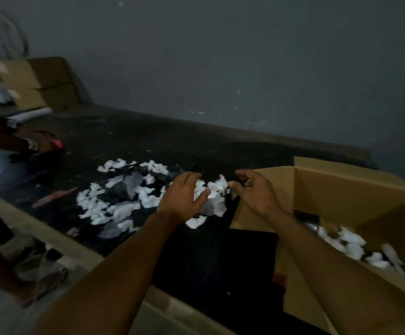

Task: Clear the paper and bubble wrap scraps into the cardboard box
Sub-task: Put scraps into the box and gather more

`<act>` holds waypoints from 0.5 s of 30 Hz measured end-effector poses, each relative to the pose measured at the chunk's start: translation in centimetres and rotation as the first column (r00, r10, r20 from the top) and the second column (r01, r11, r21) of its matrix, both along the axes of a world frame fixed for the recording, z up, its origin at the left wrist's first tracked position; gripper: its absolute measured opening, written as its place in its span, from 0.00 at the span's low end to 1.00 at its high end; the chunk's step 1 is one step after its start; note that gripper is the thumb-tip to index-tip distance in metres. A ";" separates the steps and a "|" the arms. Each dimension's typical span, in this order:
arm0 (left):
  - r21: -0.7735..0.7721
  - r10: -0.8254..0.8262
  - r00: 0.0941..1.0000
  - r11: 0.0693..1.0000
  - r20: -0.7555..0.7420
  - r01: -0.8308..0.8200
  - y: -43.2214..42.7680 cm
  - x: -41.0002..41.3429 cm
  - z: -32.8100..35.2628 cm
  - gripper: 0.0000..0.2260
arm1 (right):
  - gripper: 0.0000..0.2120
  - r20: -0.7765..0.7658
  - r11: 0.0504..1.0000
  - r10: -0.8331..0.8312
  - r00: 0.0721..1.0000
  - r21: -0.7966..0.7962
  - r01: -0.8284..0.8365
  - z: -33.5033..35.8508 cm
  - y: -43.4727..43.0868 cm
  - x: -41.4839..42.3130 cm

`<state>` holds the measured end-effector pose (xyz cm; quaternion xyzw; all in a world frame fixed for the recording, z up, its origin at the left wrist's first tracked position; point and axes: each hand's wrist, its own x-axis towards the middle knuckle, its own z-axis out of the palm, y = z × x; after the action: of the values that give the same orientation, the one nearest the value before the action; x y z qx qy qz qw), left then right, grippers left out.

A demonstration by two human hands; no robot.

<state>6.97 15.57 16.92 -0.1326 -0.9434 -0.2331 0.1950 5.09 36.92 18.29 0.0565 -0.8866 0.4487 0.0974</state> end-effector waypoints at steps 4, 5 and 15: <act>0.000 0.076 0.997 0.997 -0.025 -0.076 -10.4 1.9 -1.1 0.22 | 0.20 -0.003 1.000 0.025 1.000 -0.003 -0.025 -1.2 -9.6 0.3; -0.004 0.098 0.995 0.995 -0.024 -0.098 -13.0 2.4 -1.5 0.20 | 0.20 0.005 1.000 0.029 1.000 -0.001 -0.029 -1.8 -11.9 0.5; -0.025 0.225 0.958 0.974 0.177 -0.225 -27.5 6.7 -8.9 0.18 | 0.22 0.238 0.970 0.150 0.959 0.151 -0.190 -10.5 -26.7 3.1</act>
<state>13.71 -11.96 8.06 -0.0035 -0.9666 -0.2182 0.1346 8.14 10.20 7.79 0.0898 -0.9191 0.3808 -0.0479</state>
